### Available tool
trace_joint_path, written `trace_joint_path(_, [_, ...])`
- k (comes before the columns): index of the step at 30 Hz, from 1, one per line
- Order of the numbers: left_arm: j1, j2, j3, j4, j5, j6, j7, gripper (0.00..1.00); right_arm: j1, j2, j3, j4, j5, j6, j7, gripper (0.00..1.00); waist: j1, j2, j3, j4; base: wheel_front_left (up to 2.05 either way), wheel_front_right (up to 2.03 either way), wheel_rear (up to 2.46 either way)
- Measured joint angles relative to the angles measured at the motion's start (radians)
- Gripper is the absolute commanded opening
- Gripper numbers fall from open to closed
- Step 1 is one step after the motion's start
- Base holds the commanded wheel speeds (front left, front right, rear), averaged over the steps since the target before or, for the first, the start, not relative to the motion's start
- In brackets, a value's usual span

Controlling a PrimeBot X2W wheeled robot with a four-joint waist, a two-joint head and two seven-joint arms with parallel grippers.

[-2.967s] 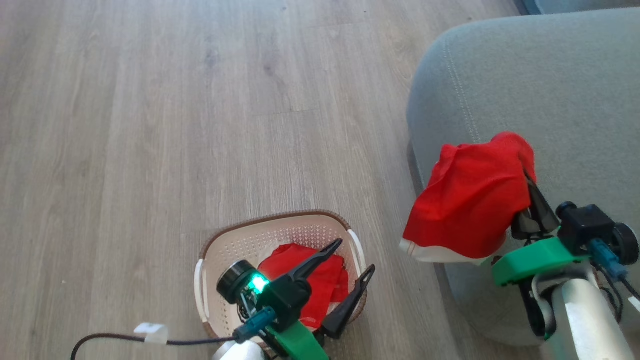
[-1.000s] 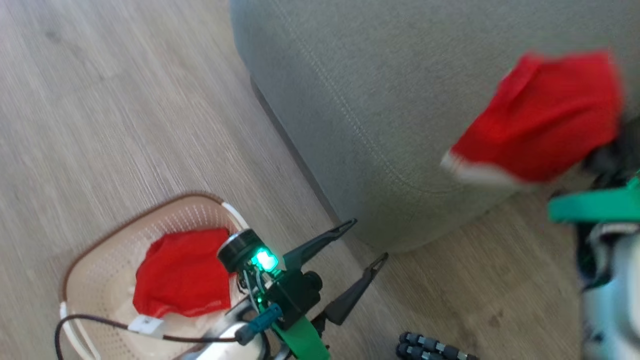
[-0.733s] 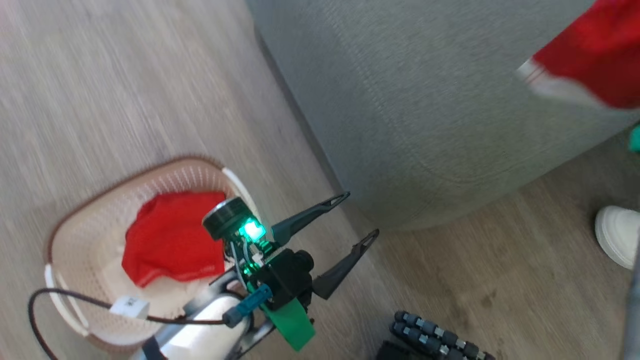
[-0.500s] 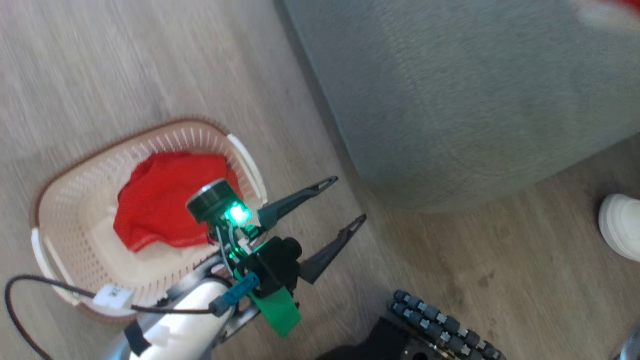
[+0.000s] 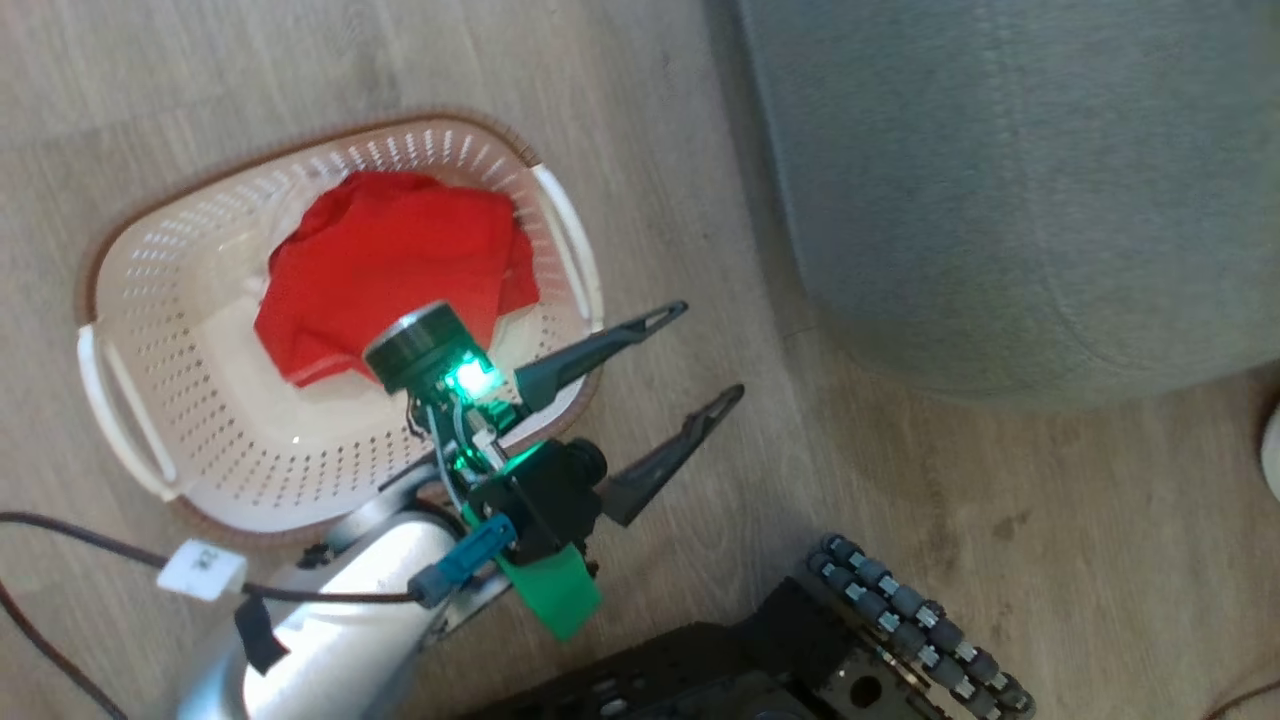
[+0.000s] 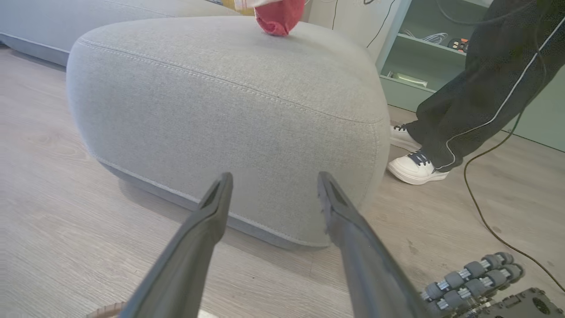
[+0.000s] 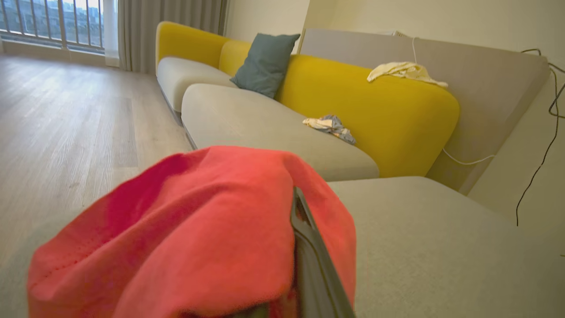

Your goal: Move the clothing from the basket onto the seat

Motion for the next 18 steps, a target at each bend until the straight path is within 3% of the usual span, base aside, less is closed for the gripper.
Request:
trace_joint_path(9, [-0.022, -0.001, 0.02, -0.002, 0.0, 0.0, 0.0, 1.0, -0.117, -0.02, -0.091, 0.188, -0.112, 0.0, 0.0, 0.0, 0.0, 0.0, 0.057, 0.057, 0.0, 0.0, 0.0])
trace_joint_path(18, [-0.023, -0.006, 0.031, -0.002, 0.0, 0.0, 0.0, 1.0, -0.129, -0.017, -0.143, 0.357, -0.217, 0.0, 0.0, 0.0, -0.0002, 0.0, 0.07, 0.087, 0.0, 0.0, 0.0])
